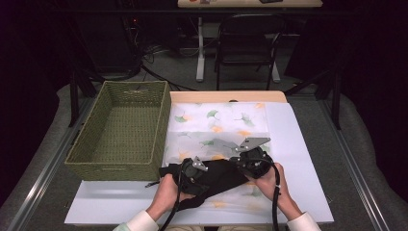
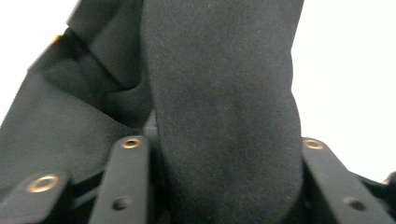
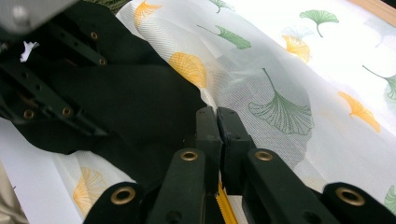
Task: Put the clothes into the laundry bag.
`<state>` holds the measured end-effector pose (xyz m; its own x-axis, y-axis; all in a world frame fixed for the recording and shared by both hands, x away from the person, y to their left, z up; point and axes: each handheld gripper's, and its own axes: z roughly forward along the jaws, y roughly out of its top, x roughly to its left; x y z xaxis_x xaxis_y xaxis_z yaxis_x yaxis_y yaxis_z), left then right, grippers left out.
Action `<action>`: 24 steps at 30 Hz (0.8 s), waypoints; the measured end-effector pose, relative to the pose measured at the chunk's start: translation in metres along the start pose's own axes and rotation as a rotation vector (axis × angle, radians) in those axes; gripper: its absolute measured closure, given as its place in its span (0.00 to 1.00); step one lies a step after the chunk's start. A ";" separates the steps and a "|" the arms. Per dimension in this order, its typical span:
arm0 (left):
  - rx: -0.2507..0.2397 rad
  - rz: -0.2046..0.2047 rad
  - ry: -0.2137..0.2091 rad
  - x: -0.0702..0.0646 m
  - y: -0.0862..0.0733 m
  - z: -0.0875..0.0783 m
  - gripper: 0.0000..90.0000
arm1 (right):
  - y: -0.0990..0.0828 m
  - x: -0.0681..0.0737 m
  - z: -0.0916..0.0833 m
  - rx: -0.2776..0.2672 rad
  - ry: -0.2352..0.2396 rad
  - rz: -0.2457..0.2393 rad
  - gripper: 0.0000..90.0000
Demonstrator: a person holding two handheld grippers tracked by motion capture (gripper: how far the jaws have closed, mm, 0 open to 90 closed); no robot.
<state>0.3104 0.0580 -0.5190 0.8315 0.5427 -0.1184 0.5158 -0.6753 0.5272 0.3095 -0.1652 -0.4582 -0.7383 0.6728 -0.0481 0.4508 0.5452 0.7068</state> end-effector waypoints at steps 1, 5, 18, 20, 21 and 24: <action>0.001 -0.005 0.007 0.000 0.001 -0.001 0.68 | 0.001 0.001 -0.001 -0.008 -0.006 -0.004 0.98; -0.026 -0.052 0.025 -0.003 0.014 -0.010 0.68 | 0.005 0.006 -0.005 -0.035 -0.005 -0.013 0.98; 0.003 -0.058 0.086 -0.004 0.029 0.016 0.39 | 0.001 0.004 -0.007 -0.044 0.014 0.007 0.98; 0.012 -0.043 0.068 -0.005 0.023 0.012 0.30 | 0.000 0.002 -0.007 -0.045 0.015 0.013 0.98; 0.013 -0.036 0.063 -0.005 0.019 0.009 0.27 | -0.001 0.002 -0.006 -0.043 0.013 0.016 0.98; 0.027 -0.020 0.057 -0.006 0.011 -0.002 0.23 | 0.000 0.001 -0.006 -0.046 0.007 0.011 0.98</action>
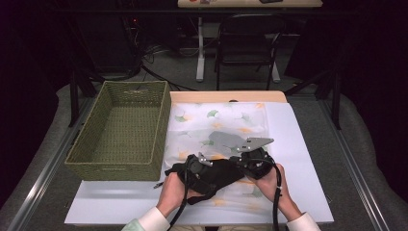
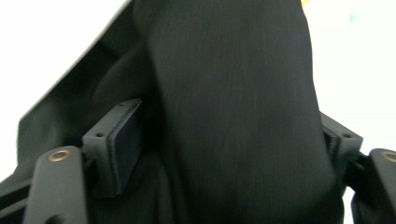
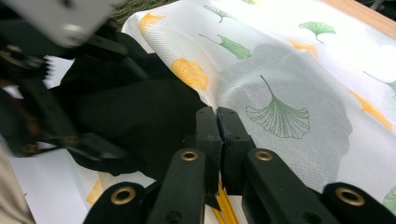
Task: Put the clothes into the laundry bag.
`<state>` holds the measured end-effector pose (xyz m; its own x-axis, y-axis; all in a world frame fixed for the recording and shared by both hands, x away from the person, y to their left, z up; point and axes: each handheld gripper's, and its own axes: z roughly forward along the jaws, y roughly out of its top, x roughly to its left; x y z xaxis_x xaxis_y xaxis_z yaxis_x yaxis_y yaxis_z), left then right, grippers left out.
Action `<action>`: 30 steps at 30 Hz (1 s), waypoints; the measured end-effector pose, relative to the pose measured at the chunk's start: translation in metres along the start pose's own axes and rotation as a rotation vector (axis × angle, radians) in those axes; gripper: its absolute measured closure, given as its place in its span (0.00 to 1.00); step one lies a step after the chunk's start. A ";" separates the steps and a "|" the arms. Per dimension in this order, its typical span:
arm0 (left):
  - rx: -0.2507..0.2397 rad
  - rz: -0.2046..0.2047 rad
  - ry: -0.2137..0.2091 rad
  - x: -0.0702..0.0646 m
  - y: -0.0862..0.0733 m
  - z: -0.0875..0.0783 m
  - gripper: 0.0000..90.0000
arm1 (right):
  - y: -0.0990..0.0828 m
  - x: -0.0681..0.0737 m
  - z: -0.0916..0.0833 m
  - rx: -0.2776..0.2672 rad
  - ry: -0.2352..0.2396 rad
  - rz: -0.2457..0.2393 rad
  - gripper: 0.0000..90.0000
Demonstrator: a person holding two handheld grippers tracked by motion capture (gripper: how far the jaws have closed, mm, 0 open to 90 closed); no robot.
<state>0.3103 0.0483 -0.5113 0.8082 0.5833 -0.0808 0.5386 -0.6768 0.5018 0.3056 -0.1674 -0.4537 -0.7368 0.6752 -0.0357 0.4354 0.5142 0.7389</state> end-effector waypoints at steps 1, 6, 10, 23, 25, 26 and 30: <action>0.003 0.007 -0.001 0.000 -0.002 -0.003 0.22 | 0.000 0.000 0.000 0.003 0.003 0.004 0.98; 0.027 -0.003 -0.026 0.003 -0.017 0.000 0.19 | -0.003 -0.001 0.004 0.023 0.003 0.001 0.98; 0.021 0.012 -0.030 0.002 -0.021 0.012 0.21 | -0.005 -0.001 0.007 0.036 0.004 -0.001 0.98; -0.022 0.037 0.036 -0.005 -0.013 0.004 0.79 | -0.001 -0.001 0.001 0.006 0.010 0.006 0.98; -0.022 0.035 0.034 -0.004 -0.009 0.003 0.81 | 0.000 0.000 0.000 0.006 0.010 0.006 0.98; -0.028 0.027 0.035 -0.003 -0.008 0.002 0.82 | 0.000 0.000 0.000 0.000 0.015 0.006 0.98; -0.018 0.015 0.015 -0.003 0.003 0.001 0.83 | -0.001 -0.002 0.002 0.003 0.025 0.019 0.98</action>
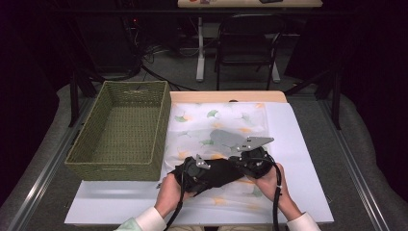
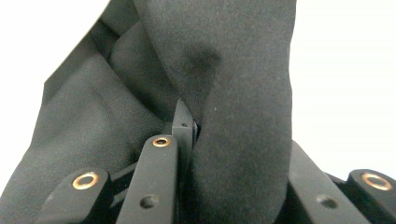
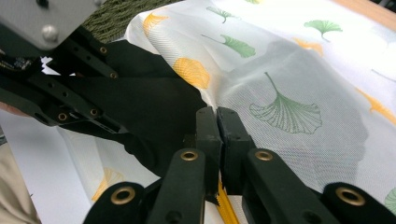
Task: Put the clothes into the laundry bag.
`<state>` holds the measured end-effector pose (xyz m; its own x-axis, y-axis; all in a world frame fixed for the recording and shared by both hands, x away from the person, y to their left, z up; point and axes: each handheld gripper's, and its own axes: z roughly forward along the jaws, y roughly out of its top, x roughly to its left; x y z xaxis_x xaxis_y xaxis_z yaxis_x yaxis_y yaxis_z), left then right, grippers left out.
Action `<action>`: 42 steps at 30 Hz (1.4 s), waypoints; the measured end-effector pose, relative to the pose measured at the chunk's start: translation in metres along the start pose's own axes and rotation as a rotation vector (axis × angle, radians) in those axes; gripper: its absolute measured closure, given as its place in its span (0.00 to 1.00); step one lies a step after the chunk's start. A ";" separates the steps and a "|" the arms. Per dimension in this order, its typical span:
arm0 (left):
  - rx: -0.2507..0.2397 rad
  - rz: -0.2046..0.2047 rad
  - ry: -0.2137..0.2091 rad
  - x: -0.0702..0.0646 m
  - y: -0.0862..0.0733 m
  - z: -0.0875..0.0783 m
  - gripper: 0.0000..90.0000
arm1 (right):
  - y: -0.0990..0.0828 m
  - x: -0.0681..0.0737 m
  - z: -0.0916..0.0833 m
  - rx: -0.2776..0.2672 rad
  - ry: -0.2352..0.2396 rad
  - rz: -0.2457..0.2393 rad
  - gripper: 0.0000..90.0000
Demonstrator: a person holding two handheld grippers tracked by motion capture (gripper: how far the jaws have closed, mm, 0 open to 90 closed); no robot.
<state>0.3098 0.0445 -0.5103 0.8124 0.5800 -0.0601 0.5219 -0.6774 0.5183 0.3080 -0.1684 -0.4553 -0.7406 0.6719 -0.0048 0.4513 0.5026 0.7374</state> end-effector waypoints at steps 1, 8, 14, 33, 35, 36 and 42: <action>0.007 0.005 -0.005 0.000 0.003 0.000 0.83 | 0.000 0.000 0.000 -0.003 -0.004 0.003 0.98; -0.005 -0.011 -0.022 0.002 0.026 0.004 0.83 | 0.002 0.002 -0.003 -0.021 0.010 0.000 0.98; -0.022 -0.024 -0.032 0.007 0.026 0.018 0.73 | -0.001 -0.001 0.000 0.002 0.011 0.009 0.98; -0.011 -0.008 -0.034 0.001 -0.004 0.010 0.55 | -0.003 -0.002 0.003 0.024 0.009 0.013 0.98; -0.018 -0.002 -0.032 0.002 -0.003 0.013 0.65 | -0.003 -0.002 0.003 0.022 0.008 0.016 0.98; -0.019 -0.003 -0.031 0.003 -0.002 0.015 0.70 | -0.003 -0.002 0.003 0.020 0.009 0.016 0.98; -0.034 -0.022 -0.034 0.006 0.000 0.019 0.87 | -0.002 -0.002 0.001 0.013 0.016 0.013 0.98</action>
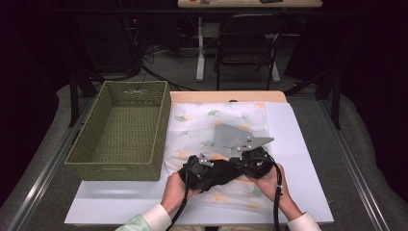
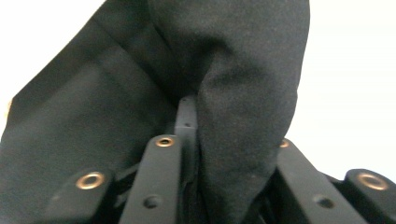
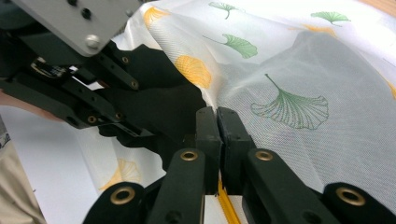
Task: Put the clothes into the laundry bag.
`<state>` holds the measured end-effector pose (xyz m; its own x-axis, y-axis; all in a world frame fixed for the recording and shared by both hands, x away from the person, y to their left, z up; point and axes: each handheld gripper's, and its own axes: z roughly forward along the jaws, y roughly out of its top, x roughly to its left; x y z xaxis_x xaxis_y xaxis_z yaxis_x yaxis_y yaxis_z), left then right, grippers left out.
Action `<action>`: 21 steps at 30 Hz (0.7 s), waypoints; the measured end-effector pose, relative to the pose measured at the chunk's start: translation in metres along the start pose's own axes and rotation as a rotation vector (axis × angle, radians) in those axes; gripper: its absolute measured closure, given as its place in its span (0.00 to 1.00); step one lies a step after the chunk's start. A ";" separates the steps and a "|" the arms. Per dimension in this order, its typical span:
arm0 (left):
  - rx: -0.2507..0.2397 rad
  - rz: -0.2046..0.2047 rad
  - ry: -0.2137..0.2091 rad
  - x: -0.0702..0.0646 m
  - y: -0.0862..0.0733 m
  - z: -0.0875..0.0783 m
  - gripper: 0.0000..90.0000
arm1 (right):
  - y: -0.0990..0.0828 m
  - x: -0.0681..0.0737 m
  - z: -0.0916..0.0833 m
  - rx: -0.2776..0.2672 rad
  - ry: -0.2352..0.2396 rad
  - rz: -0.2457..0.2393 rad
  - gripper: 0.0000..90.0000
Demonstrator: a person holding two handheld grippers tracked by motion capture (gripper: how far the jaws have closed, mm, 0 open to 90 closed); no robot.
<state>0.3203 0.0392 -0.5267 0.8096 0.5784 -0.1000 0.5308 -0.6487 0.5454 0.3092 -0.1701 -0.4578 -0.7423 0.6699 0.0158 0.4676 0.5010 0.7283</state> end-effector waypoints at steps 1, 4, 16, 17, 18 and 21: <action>-0.007 -0.001 0.000 0.000 0.000 0.000 0.88 | 0.000 0.000 0.000 -0.005 0.000 0.002 0.98; -0.016 -0.003 0.007 0.001 0.001 0.000 0.88 | 0.000 0.000 -0.001 -0.002 0.001 0.003 0.98; -0.037 -0.002 0.011 0.006 0.012 0.003 0.89 | 0.001 0.000 0.002 0.001 0.010 0.008 0.98; -0.042 -0.003 0.015 0.006 0.013 0.004 0.89 | 0.001 0.000 0.002 -0.003 0.008 0.013 0.98; -0.045 -0.002 0.021 0.006 0.014 0.004 0.89 | 0.001 0.000 0.001 -0.003 0.010 0.013 0.98; -0.053 -0.001 0.029 0.007 0.018 0.005 0.89 | 0.001 0.000 0.001 -0.005 0.012 0.015 0.98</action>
<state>0.3367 0.0288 -0.5221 0.8007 0.5941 -0.0767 0.5172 -0.6211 0.5888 0.3100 -0.1695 -0.4576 -0.7408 0.6708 0.0349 0.4762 0.4878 0.7316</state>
